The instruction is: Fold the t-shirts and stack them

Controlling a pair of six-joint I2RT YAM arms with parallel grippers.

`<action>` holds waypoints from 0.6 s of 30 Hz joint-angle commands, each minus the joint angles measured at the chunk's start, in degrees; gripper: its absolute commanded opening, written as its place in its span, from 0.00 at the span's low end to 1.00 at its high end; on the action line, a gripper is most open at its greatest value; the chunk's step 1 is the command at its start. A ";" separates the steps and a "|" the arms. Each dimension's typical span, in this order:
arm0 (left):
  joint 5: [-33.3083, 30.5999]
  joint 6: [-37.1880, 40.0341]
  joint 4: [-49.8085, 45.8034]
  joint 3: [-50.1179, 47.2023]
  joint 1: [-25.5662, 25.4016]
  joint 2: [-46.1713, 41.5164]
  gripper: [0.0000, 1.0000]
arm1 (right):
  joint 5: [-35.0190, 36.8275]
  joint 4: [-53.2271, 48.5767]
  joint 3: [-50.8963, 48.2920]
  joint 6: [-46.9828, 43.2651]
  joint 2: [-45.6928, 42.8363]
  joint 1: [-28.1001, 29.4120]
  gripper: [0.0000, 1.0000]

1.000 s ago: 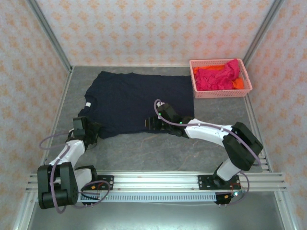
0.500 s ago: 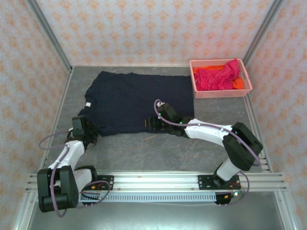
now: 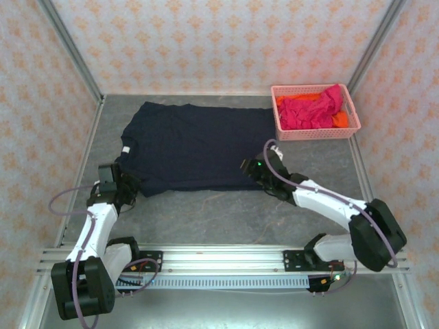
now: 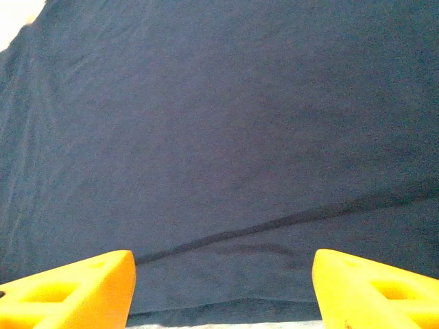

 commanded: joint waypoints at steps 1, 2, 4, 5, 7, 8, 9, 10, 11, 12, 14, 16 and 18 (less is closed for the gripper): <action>-0.13 1.49 -4.05 2.38 -0.16 -1.27 0.00 | 4.19 -9.32 -1.63 6.50 -3.46 -2.83 0.73; -0.15 1.49 -3.88 2.35 -0.16 -1.21 0.00 | 4.24 -10.24 -2.75 7.30 -4.19 -4.14 0.73; -0.11 1.36 -3.58 2.10 -0.14 -0.88 0.00 | 2.22 -10.36 -4.79 8.79 -4.72 -7.13 0.72; -0.02 1.24 -3.26 1.85 -0.16 -0.83 0.00 | 1.00 -9.85 -5.77 9.48 -4.51 -8.37 0.70; 0.09 1.14 -2.98 1.52 -0.14 -0.74 0.00 | -2.16 -7.60 -6.86 9.96 -3.29 -9.71 0.68; -0.01 1.21 -2.92 1.39 -0.14 -0.74 0.00 | -3.43 -6.77 -6.80 10.11 -2.19 -10.03 0.67; -0.05 1.22 -2.92 1.30 -0.12 -0.74 0.00 | -4.23 -6.04 -6.58 10.11 -0.99 -10.12 0.66; -0.06 1.31 -2.94 1.29 -0.14 -0.76 0.00 | -5.32 -5.06 -6.24 10.19 0.28 -10.17 0.64; -0.04 1.31 -2.96 1.22 -0.16 -0.74 0.00 | -6.32 -3.87 -5.94 10.43 1.62 -10.18 0.64; 0.07 1.31 -2.96 1.21 -0.14 -0.77 0.00 | -7.15 -2.99 -5.75 10.61 2.60 -10.17 0.63; 0.03 1.31 -3.01 1.21 -0.16 -0.87 0.00 | -7.67 -1.80 -5.22 10.64 4.48 -10.22 0.61; 0.03 1.31 -2.96 1.21 -0.16 -0.84 0.00 | -7.54 -1.32 -5.03 10.63 5.40 -10.20 0.57; 0.09 1.31 -2.99 1.31 -0.16 -0.96 0.00 | -7.58 -1.13 -4.87 10.63 5.56 -10.22 0.51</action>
